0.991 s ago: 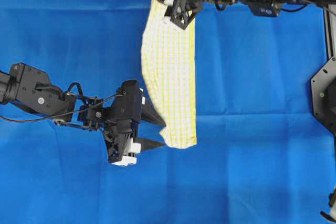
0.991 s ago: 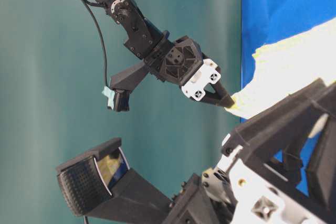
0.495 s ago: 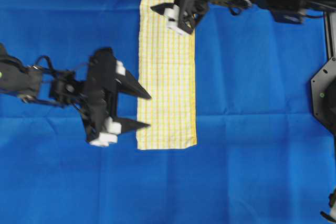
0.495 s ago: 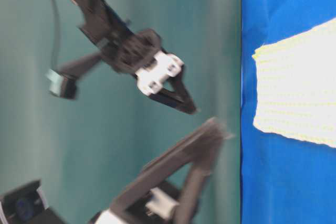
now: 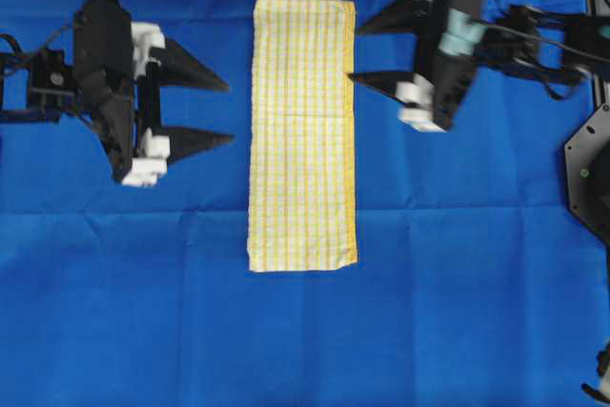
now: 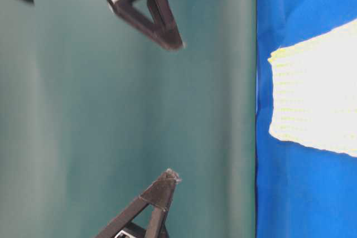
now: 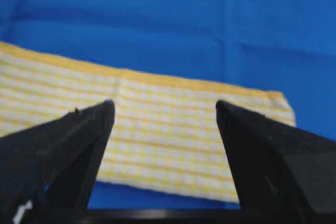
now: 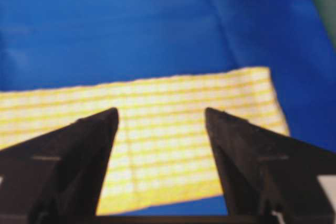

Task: Fold the yellow towel.
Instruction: 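Open both grippers and pull them away from the strip, then move both grippers to the strip's top end and pinch its corners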

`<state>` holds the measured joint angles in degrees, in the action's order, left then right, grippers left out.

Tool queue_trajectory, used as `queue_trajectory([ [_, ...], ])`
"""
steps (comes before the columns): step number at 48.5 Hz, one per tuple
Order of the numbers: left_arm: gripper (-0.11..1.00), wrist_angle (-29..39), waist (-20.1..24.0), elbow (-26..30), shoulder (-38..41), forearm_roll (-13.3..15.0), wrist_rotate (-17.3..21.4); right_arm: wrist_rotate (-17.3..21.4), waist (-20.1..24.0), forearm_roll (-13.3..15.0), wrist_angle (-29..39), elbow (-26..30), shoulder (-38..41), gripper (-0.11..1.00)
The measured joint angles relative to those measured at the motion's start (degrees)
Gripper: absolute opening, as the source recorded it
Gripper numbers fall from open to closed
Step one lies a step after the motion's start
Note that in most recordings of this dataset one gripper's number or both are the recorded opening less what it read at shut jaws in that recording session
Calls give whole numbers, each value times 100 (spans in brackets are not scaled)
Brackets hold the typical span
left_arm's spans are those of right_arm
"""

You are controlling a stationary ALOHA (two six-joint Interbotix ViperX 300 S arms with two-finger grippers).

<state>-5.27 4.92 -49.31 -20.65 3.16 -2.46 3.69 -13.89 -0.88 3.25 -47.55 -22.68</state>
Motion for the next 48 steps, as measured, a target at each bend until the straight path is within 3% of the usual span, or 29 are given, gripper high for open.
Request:
queue_trajectory([
  [10, 72, 9, 149, -26, -18, 9, 0, 97, 0, -53, -26, -378, -246, 68],
  [22, 72, -18, 325, 26, 149, -9, 26, 97, -79, -53, -62, -316, -44, 68],
  [38, 79, -439, 1143, 378, 1204, -18, 686, 97, -1072, -53, -53, 237, 976, 68],
  [48, 81, -686, 1758, 729, 2171, -9, 879, 105, -1556, -62, -62, 659, 1890, 68],
])
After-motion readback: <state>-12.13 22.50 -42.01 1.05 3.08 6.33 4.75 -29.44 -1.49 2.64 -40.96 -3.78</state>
